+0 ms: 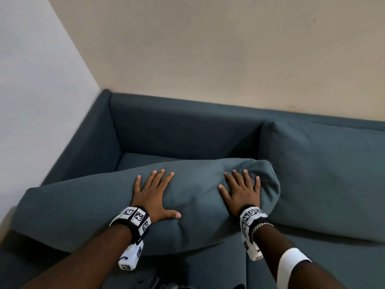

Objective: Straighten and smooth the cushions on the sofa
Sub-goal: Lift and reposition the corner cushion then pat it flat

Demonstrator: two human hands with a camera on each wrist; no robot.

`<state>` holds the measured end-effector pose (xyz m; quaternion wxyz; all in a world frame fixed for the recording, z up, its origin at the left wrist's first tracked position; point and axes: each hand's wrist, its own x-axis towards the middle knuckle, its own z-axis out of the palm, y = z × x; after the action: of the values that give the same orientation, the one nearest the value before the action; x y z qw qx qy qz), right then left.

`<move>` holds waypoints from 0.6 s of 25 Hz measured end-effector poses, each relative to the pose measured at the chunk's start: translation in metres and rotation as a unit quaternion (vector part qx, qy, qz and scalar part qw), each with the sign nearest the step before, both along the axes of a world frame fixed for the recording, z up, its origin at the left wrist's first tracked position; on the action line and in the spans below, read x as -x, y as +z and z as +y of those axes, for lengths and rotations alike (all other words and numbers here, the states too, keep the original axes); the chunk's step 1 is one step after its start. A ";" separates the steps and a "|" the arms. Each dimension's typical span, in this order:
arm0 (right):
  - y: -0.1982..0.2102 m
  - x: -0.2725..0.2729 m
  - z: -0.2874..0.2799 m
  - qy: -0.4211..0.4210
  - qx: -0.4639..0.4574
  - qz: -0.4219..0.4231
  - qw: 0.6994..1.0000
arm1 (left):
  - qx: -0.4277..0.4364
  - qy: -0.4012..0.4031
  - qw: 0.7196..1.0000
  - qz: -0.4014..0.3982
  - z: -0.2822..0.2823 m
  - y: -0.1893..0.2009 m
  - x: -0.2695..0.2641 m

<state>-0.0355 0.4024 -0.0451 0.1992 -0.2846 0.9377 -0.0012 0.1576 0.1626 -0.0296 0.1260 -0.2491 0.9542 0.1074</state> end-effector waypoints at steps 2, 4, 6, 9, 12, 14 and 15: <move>0.026 0.011 -0.007 -0.036 0.031 0.002 0.999 | 0.010 0.011 1.000 0.003 0.001 0.002 0.006; 0.060 0.013 -0.015 -0.063 0.162 0.017 0.985 | -0.004 0.023 1.000 0.009 -0.007 0.004 0.006; 0.087 -0.005 -0.013 -0.096 0.355 0.090 0.925 | -0.011 0.018 1.000 0.005 -0.015 0.007 -0.001; 0.070 -0.029 -0.015 -0.070 0.332 0.143 0.930 | -0.003 0.019 1.000 0.014 -0.011 0.007 -0.010; 0.009 -0.036 -0.016 0.050 -0.012 -0.005 0.999 | 0.001 -0.004 1.000 -0.002 0.009 0.000 -0.016; 0.017 -0.028 -0.020 0.038 -0.041 -0.035 0.998 | 0.020 -0.006 1.000 -0.007 0.015 -0.003 -0.018; 0.030 -0.026 -0.021 0.021 0.004 -0.039 0.999 | 0.023 0.001 1.000 -0.002 0.015 -0.003 -0.019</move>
<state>-0.0093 0.3812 -0.0149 0.2338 -0.3045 0.9233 -0.0123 0.1763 0.1775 -0.0326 0.1218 -0.2536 0.9559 0.0847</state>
